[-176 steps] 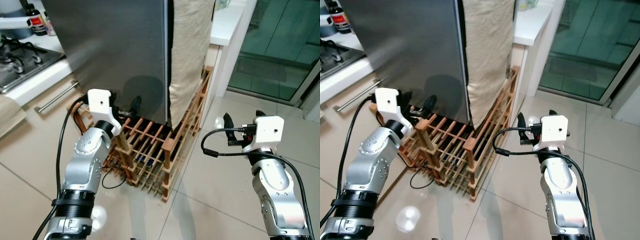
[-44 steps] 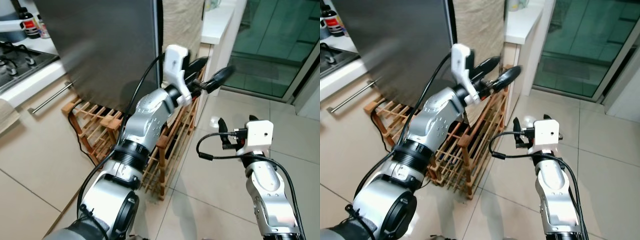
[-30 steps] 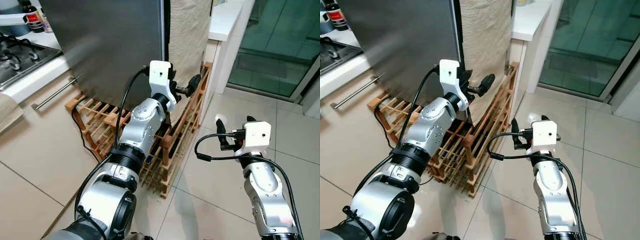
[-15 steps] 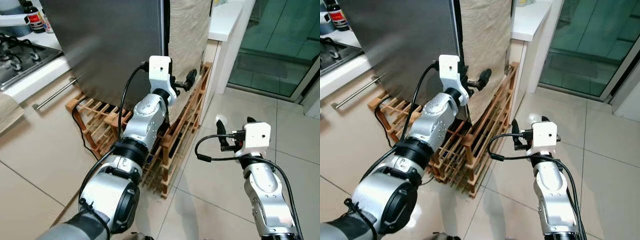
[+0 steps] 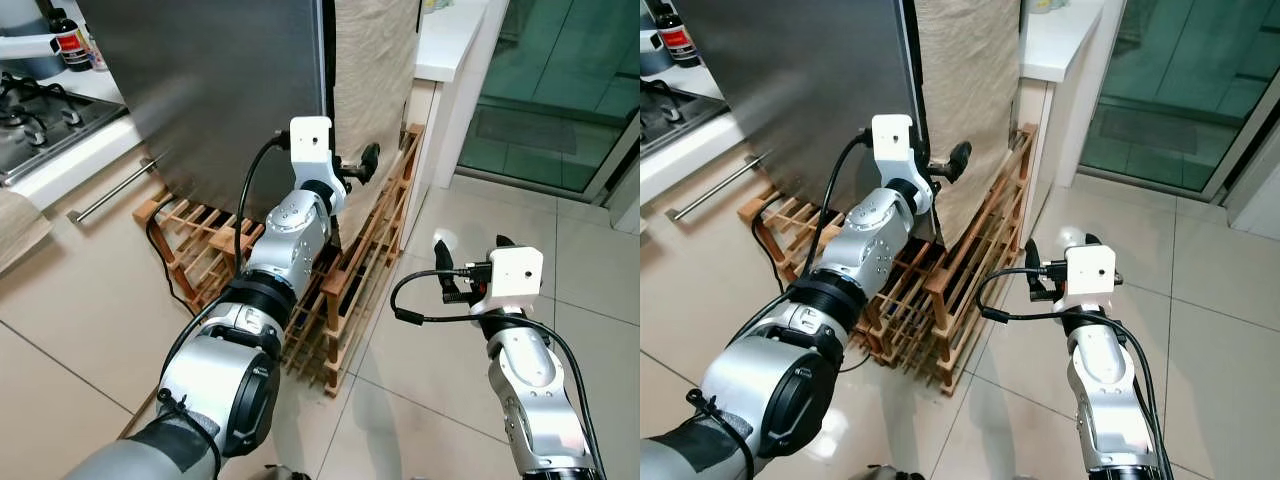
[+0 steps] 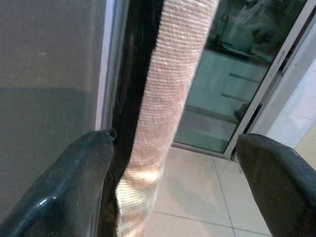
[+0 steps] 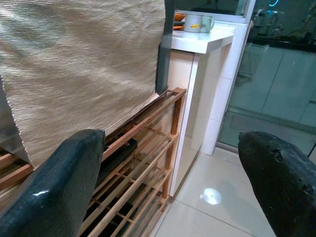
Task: Restocking fridge
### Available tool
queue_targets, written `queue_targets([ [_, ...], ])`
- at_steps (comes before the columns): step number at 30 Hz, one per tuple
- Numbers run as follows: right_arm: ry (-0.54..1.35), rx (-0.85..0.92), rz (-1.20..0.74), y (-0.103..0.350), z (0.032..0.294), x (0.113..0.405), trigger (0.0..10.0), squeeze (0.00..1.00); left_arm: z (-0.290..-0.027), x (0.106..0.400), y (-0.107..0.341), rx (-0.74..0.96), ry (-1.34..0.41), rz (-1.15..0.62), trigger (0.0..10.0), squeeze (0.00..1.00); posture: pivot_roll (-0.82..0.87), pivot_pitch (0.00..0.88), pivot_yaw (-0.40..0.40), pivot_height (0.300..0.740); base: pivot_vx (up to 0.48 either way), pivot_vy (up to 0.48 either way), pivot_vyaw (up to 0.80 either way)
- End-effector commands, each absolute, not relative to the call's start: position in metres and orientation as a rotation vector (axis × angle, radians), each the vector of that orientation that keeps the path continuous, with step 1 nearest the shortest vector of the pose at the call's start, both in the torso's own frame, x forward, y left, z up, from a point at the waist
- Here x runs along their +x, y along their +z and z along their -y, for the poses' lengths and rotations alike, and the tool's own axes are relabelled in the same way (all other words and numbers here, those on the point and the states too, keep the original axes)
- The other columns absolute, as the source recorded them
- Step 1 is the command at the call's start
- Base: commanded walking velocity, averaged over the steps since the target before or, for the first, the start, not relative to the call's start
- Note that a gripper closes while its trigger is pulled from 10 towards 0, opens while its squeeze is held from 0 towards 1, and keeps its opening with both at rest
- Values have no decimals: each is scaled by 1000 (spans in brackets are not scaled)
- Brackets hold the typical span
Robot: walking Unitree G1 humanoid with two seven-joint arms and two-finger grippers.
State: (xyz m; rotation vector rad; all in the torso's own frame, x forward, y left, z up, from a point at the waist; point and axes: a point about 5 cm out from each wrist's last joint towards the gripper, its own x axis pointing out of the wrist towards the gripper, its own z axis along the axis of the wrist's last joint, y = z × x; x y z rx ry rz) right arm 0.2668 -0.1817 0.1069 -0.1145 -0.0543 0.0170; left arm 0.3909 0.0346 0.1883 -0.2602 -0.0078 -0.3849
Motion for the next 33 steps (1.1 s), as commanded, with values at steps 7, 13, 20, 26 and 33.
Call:
queue_targets([
  [7,17,-127,66,109,182,268,10000,31,-36,399,207,-248,-319,45,10000,0,-158,0,109,740,0,0,0],
  [13,13,-128,65,109,183,266,10000,31,-21,398,221,-282,-400,92,10000,0,-157,0,107,740,0,0,0],
  [20,23,-128,68,110,180,268,10000,35,45,372,245,-352,-735,178,10000,0,-163,0,108,740,0,0,0],
  [26,10,-126,68,109,180,266,10000,35,81,347,236,-434,-922,150,10000,0,-195,0,128,740,0,0,0],
  [33,-4,-131,61,107,182,262,10000,31,124,308,256,-600,-1217,192,10000,0,-223,0,139,740,0,0,0],
])
